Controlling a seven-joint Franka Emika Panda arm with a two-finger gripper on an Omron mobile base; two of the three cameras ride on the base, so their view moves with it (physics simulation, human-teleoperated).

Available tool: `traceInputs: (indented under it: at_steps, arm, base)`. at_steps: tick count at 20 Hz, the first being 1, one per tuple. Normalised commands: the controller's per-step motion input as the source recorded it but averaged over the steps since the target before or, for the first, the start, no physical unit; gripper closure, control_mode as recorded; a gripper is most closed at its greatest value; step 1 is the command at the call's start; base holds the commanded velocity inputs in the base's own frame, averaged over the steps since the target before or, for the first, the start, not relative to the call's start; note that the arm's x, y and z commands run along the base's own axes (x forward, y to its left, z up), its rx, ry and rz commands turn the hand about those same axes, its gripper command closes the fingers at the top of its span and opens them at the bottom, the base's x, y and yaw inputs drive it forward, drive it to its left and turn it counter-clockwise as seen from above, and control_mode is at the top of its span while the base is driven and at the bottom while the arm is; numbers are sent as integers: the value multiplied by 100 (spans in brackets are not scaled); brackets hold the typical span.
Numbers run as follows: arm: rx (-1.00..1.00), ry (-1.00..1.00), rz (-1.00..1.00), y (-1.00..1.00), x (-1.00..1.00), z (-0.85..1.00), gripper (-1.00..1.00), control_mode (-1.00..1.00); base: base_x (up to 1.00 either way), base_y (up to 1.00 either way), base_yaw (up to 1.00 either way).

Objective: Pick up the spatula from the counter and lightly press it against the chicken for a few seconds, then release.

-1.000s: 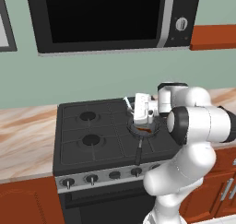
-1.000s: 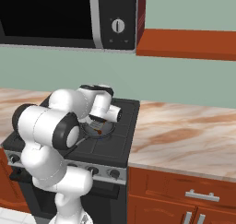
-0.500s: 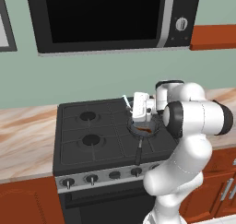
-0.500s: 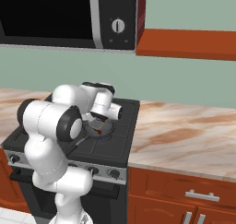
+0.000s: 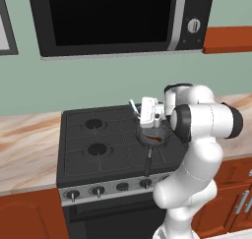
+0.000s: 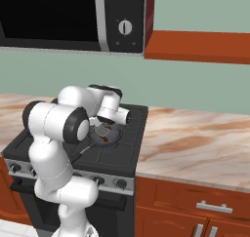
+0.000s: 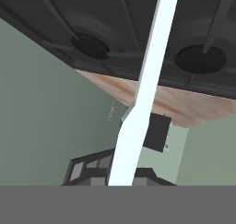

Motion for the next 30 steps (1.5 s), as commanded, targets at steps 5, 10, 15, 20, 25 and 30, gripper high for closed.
traceInputs:
  at_steps: [5, 10, 15, 20, 25, 30]
  arm:
    - [0, 0, 0, -2, 13, -17, 100, -100]
    - [0, 0, 0, -4, 10, -20, 100, -100]
    - [0, 0, 0, -7, 5, -24, 100, -100]
    - [0, 0, 0, -11, 1, -28, 100, -100]
    - [0, 0, 0, -8, 3, -29, 100, -100]
    - [0, 0, 0, -8, 3, -29, 100, -100]
  base:
    - [0, 0, 0]
    - [0, 0, 0]
    - [0, 0, 0]
    - [0, 0, 0]
    - [0, 0, 0]
    - [0, 0, 0]
